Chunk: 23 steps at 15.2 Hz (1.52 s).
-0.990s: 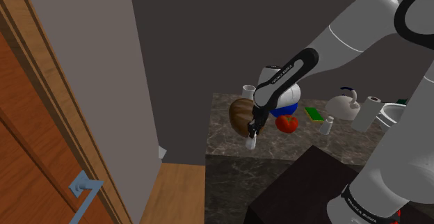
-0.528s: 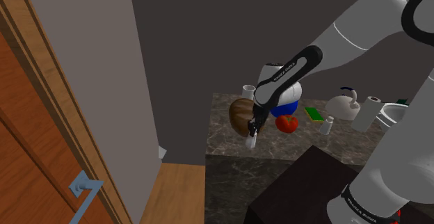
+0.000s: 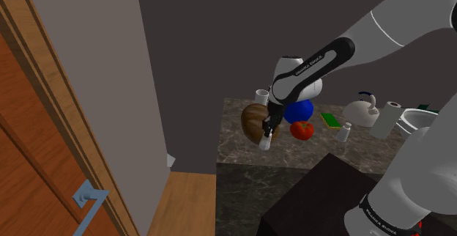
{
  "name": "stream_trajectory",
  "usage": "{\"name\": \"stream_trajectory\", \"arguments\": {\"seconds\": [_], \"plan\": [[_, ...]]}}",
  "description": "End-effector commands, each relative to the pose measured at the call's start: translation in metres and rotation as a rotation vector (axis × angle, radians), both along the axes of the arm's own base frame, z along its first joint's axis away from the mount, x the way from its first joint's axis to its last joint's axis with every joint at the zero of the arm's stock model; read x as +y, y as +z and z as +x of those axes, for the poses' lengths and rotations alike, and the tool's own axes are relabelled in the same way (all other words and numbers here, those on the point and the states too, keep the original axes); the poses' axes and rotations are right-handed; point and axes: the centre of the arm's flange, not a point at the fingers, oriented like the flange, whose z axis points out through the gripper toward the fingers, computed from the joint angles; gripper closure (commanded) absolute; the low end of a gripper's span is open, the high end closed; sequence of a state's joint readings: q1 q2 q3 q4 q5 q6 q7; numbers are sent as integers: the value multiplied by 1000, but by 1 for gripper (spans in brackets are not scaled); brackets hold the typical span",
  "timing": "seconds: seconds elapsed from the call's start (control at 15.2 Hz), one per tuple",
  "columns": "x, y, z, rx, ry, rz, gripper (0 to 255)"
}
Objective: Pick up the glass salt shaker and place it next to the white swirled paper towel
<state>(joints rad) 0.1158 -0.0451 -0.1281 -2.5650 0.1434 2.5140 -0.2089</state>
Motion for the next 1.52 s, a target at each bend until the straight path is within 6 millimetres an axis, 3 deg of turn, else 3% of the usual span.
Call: {"name": "stream_trajectory", "arguments": {"seconds": [0.0, 1.45], "plan": [[-1, 11, 0, 0, 0, 0, 255], [-1, 127, 0, 0, 0, 0, 255]]}}
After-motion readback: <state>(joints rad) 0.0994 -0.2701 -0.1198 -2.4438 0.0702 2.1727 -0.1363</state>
